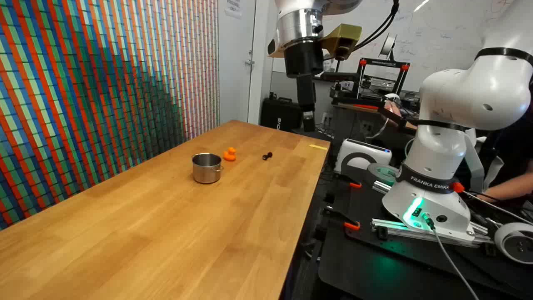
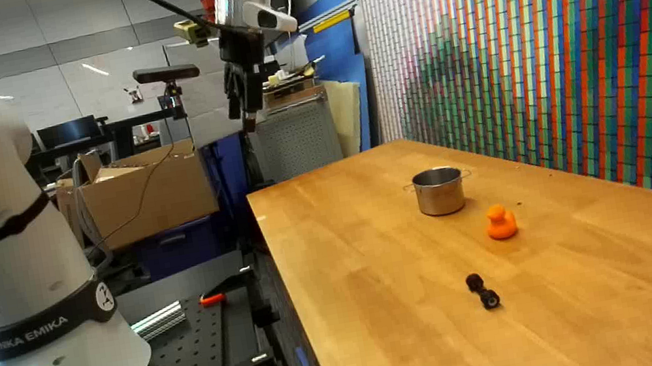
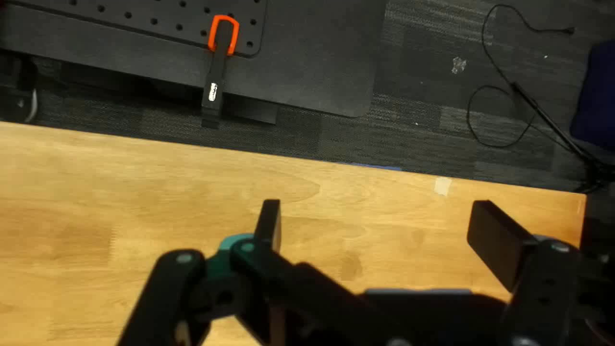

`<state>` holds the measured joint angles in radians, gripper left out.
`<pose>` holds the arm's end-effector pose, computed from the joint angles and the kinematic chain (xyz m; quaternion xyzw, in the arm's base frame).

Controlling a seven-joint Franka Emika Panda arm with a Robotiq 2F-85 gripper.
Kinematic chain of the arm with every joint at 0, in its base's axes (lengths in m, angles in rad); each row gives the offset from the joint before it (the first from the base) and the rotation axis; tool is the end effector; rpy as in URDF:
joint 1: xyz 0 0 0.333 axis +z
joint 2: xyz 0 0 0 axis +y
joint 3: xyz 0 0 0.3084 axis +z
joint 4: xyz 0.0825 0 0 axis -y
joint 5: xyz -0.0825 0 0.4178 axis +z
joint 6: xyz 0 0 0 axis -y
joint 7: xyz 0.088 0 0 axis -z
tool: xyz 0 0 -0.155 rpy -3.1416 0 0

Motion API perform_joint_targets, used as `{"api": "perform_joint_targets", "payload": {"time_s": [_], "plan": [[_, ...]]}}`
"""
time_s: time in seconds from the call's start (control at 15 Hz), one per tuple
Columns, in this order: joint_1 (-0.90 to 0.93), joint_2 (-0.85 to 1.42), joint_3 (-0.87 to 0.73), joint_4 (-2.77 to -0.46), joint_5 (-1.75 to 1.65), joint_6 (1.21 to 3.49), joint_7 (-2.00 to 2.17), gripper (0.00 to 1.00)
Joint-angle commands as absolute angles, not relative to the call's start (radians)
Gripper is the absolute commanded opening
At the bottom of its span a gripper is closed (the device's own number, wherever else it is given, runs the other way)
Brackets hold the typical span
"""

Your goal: Put the orange rubber duck into the pot

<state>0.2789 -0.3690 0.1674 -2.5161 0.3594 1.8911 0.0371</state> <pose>0.3552 0.2108 0.3216 -0.9767 -0.1137 0.1528 0.0985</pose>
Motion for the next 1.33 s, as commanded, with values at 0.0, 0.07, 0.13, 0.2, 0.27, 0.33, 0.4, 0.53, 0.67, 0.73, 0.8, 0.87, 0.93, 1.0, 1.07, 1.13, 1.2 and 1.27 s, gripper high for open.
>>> {"api": "perform_joint_targets", "payload": {"time_s": [0.0,0.07,0.13,0.2,0.27,0.33,0.4,0.53,0.67,0.73,0.8,0.87,0.93,1.0,1.07,1.13,1.2,1.27], "plan": [[0.265,-0.370,0.180,-2.513,0.363,1.887,0.033,1.00],[0.265,-0.370,0.180,-2.511,0.363,1.887,0.033,1.00],[0.265,-0.370,0.180,-2.509,0.363,1.887,0.033,1.00],[0.265,-0.370,0.180,-2.509,0.363,1.887,0.033,1.00],[0.269,-0.354,0.188,-2.510,0.349,1.928,0.008,1.00],[0.260,-0.318,0.188,-2.489,0.325,1.967,-0.015,1.00],[0.245,-0.274,0.188,-2.461,0.276,2.031,-0.035,1.00],[0.211,-0.176,0.181,-2.394,0.150,2.162,-0.062,1.00],[0.176,-0.093,0.171,-2.337,0.018,2.286,-0.065,1.00],[0.158,-0.046,0.166,-2.305,-0.049,2.352,-0.058,1.00],[0.141,0.008,0.159,-2.266,-0.112,2.404,-0.040,1.00],[0.126,0.061,0.148,-2.226,-0.176,2.446,-0.028,1.00],[0.115,0.115,0.135,-2.183,-0.238,2.482,-0.017,1.00],[0.108,0.170,0.117,-2.137,-0.297,2.514,-0.007,1.00],[0.104,0.225,0.092,-2.095,-0.359,2.542,0.008,1.00],[0.102,0.277,0.064,-2.056,-0.409,2.568,0.017,1.00],[0.104,0.332,0.034,-2.010,-0.445,2.583,0.027,1.00],[0.105,0.384,0.003,-1.967,-0.469,2.598,0.035,1.00]]}}
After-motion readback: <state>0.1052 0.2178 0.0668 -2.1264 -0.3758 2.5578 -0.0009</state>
